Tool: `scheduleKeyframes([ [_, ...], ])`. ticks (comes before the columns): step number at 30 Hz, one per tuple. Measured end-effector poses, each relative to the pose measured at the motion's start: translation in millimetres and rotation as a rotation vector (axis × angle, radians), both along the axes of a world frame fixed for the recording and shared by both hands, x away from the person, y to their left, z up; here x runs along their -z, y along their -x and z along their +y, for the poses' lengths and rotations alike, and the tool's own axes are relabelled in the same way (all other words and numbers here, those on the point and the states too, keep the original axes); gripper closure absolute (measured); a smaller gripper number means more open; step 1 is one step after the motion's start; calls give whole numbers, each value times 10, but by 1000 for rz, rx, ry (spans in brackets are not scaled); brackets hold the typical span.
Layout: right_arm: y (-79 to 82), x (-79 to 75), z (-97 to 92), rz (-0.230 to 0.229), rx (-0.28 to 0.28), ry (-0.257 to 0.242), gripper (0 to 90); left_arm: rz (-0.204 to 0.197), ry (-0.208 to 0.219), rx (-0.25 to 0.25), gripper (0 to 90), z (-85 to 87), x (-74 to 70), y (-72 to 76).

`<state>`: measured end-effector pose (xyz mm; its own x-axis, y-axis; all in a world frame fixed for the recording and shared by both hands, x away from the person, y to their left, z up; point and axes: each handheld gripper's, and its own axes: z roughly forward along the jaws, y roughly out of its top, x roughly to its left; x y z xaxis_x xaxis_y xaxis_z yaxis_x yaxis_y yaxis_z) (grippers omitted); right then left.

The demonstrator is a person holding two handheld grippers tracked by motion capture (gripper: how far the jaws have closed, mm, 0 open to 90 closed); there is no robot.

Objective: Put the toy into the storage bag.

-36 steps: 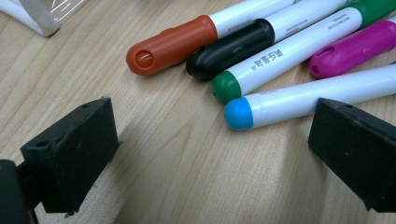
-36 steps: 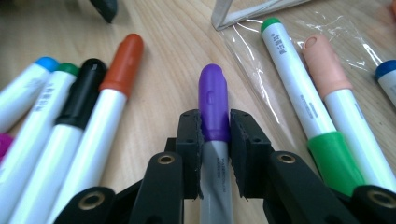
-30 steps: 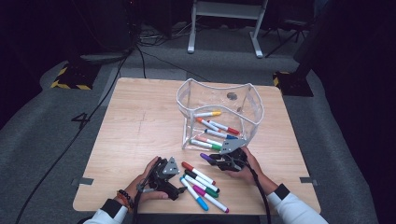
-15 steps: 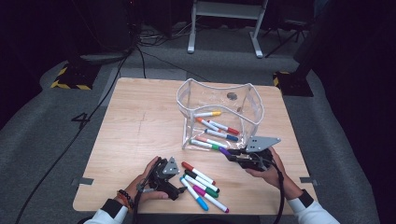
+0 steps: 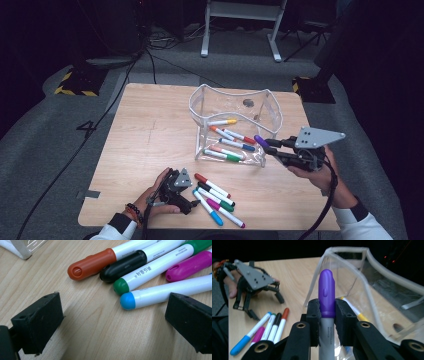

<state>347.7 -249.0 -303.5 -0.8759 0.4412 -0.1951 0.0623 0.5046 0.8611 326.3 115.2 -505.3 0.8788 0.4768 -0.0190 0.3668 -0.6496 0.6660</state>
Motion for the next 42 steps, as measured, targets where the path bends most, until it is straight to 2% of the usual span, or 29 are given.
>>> scheduleKeyframes([
  [6, -79, -354, -4, -46, 18, 0, 750, 0, 0, 0, 17, 0, 0, 0],
  [11, -201, -580, 46, -85, 31, -4, 750, 0, 0, 0, 17, 0, 0, 0],
  [14, -297, -659, 117, -96, 33, -1, 750, 0, 0, 0, 17, 0, 0, 0],
  [19, -523, -694, 273, -92, 46, 19, 750, 0, 0, 1, 17, 0, 0, -1],
  [23, -727, -664, 392, -67, 51, 36, 750, 0, 0, 1, 17, 0, 0, -1],
  [26, -905, -585, 479, -41, 61, 74, 750, 0, 0, 0, 17, 0, 0, 0],
  [34, -1303, -280, 560, 59, 86, 113, 750, -1, 0, 0, 17, 0, 0, 0],
  [36, -1355, -224, 576, 74, 89, 127, 750, 0, 0, 0, 17, 0, 0, 0],
  [42, -1510, -30, 624, 144, 101, 211, 750, -1, 0, 0, 17, 0, 0, 0],
])
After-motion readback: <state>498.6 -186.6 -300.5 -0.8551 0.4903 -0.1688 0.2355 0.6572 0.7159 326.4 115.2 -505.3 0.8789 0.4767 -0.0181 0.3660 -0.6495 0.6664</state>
